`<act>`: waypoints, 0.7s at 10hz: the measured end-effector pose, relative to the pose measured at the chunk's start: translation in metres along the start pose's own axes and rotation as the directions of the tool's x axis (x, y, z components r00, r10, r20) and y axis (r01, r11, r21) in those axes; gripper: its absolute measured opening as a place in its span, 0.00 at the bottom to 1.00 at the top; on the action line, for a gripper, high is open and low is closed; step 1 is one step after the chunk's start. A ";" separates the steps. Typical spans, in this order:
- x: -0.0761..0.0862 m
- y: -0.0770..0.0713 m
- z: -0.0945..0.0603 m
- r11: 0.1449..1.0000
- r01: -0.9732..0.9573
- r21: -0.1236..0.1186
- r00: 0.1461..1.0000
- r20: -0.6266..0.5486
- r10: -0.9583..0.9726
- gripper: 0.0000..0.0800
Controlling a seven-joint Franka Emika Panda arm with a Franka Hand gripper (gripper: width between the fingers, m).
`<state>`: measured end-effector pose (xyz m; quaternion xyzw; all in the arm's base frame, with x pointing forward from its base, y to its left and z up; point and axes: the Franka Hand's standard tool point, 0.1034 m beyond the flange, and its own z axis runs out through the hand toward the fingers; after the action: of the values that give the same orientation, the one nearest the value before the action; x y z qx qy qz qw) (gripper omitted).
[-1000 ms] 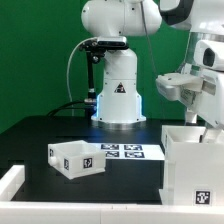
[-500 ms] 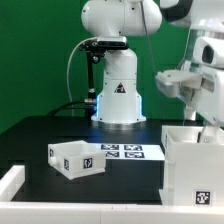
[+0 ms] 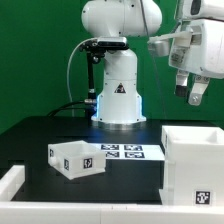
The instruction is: Assemble drawer
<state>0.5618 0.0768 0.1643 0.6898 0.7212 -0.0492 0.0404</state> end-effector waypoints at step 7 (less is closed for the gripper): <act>-0.092 -0.026 0.017 0.982 0.169 0.089 0.986 -0.010 -0.168 0.81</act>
Offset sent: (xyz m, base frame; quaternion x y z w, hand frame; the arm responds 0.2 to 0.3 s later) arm -0.0462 -0.0834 -0.0048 0.0805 0.0101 -0.1385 0.9870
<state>0.5395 -0.0173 0.1592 0.6274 0.7741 -0.0837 0.0041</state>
